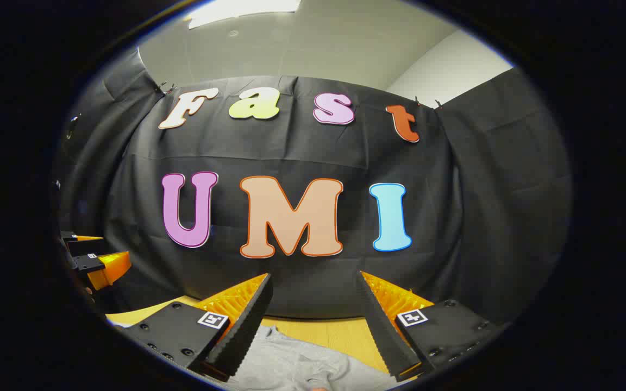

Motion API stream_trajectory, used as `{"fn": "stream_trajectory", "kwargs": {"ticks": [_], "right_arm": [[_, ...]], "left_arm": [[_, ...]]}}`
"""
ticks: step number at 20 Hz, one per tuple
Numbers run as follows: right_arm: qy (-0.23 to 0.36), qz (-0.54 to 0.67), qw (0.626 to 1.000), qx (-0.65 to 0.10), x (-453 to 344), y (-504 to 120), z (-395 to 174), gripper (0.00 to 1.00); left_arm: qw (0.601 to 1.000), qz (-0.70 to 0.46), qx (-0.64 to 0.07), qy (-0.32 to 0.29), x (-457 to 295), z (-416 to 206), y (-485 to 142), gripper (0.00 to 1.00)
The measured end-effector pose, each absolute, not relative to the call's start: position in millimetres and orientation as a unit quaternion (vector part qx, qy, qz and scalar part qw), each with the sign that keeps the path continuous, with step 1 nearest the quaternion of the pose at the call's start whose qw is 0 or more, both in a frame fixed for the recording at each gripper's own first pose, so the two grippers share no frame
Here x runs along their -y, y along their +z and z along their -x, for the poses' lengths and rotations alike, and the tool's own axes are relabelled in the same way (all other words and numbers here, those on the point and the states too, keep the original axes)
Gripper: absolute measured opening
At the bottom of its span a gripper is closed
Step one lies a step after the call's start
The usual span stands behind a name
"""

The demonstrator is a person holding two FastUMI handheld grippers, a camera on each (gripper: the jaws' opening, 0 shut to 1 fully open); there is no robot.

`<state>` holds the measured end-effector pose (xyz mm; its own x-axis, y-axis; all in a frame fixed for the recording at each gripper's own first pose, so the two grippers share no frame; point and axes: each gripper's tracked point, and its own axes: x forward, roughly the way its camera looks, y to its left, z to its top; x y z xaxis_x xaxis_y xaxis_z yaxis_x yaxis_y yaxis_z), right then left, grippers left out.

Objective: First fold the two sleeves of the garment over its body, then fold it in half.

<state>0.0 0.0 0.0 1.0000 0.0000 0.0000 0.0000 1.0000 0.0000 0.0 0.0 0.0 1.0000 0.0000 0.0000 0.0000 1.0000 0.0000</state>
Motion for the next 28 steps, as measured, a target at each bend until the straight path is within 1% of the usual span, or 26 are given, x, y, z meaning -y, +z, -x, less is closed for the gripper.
{"fn": "stream_trajectory", "kwargs": {"ticks": [1, 2, 3, 4, 5, 6, 7, 8, 11, 12, 19, 20, 21, 27, 28], "right_arm": [[0.003, -0.002, 1.0, 0.0, -2.4, 0.0, -1.9, 0.97], [0.004, -0.004, 1.0, 0.001, -5.2, 1.4, -3.9, 0.97], [0.004, -0.006, 1.0, 0.002, -6.0, 1.8, -3.4, 0.97], [0.006, -0.007, 1.0, 0.004, -7.5, 3.5, -3.8, 0.96], [0.006, -0.005, 1.0, 0.005, -9.7, 4.0, -5.4, 0.96], [0.009, -0.002, 1.0, 0.006, -11.9, 4.9, -6.7, 0.96], [0.012, 0.0, 1.0, 0.007, -15.0, 5.1, -7.3, 0.96], [0.014, 0.003, 1.0, 0.009, -16.6, 6.3, -7.2, 0.96], [0.018, 0.007, 1.0, 0.008, -22.2, 3.4, -7.4, 0.96], [0.019, 0.008, 1.0, 0.007, -23.3, 3.0, -6.9, 0.97], [0.023, 0.017, 1.0, 0.006, -25.7, 0.0, -6.1, 0.97], [0.023, 0.016, 1.0, 0.002, -25.6, -2.2, -5.3, 0.97], [0.029, 0.012, 0.999, -0.002, -27.2, -4.6, -5.8, 0.96], [0.035, 0.026, 0.998, -0.037, -5.9, -26.8, 3.3, 0.97], [0.034, 0.031, 0.998, -0.046, 2.0, -32.7, 6.8, 0.98]], "left_arm": [[1.0, -0.001, 0.003, -0.002, -0.2, -0.8, 1.7, 0.99], [1.0, -0.002, 0.005, -0.003, 0.7, -1.7, 2.8, 0.99], [1.0, -0.003, 0.007, -0.004, 1.4, -2.8, 3.1, 0.96], [1.0, -0.004, 0.007, -0.005, 1.3, -4.0, 3.2, 0.96], [1.0, -0.004, 0.007, -0.005, 1.1, -5.1, 4.0, 0.99], [1.0, -0.004, 0.008, -0.005, 0.9, -5.8, 4.5, 0.96], [1.0, -0.004, 0.009, -0.006, 1.1, -6.1, 4.4, 0.96], [1.0, -0.004, 0.011, -0.007, 1.0, -7.4, 5.0, 0.99], [1.0, 0.0, 0.009, -0.007, 0.8, -8.7, 1.8, 0.99], [1.0, 0.002, 0.007, -0.007, 0.4, -8.5, 0.8, 0.96], [1.0, 0.007, 0.004, -0.004, -3.1, -9.7, -3.8, 0.96], [1.0, 0.009, 0.003, -0.005, -3.5, -10.3, -4.2, 0.93], [1.0, 0.01, 0.0, -0.006, -2.7, -11.0, -5.5, 0.96], [1.0, 0.022, -0.013, -0.018, 8.8, -13.6, -15.5, 0.96], [0.999, 0.027, -0.015, -0.02, 11.1, -14.0, -15.8, 0.99]]}}
